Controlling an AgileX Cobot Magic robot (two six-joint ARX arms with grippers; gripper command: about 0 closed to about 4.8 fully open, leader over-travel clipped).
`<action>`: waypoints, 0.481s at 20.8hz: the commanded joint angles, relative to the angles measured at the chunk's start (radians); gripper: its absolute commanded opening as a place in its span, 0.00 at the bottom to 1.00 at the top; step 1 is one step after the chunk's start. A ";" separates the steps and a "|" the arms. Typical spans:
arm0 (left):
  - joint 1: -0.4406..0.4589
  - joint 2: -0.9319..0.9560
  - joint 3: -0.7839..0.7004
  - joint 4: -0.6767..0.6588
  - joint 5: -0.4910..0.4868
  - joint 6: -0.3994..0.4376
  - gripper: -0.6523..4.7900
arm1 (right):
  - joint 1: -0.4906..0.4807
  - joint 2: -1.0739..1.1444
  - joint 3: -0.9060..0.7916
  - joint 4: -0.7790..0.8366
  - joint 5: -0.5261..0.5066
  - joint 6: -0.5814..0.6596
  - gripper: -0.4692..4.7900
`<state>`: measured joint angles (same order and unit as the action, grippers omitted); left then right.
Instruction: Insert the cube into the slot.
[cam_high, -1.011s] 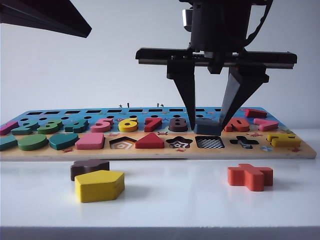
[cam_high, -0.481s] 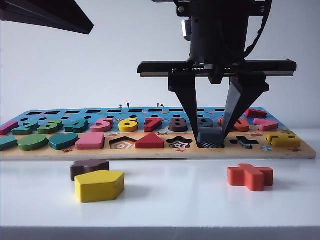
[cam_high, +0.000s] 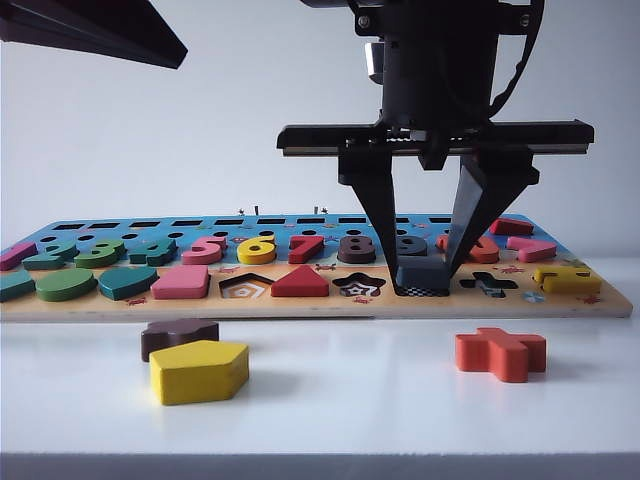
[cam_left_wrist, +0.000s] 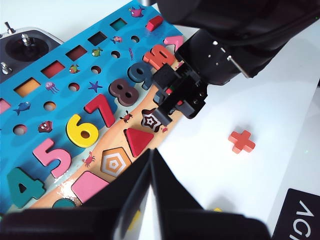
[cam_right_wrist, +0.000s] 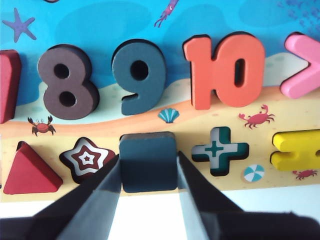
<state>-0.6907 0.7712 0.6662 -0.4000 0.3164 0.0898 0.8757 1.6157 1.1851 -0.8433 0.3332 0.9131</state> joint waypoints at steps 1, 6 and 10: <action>0.000 -0.002 0.004 0.017 0.001 0.007 0.15 | 0.000 0.006 0.000 0.011 0.009 0.004 0.12; 0.000 -0.002 0.004 0.016 0.001 0.007 0.15 | 0.000 0.018 0.000 0.020 0.008 0.004 0.13; 0.000 -0.002 0.004 0.014 0.001 0.007 0.15 | 0.000 0.018 0.000 0.020 0.008 0.004 0.15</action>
<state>-0.6907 0.7712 0.6662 -0.4000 0.3164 0.0898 0.8757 1.6318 1.1851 -0.8383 0.3344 0.9131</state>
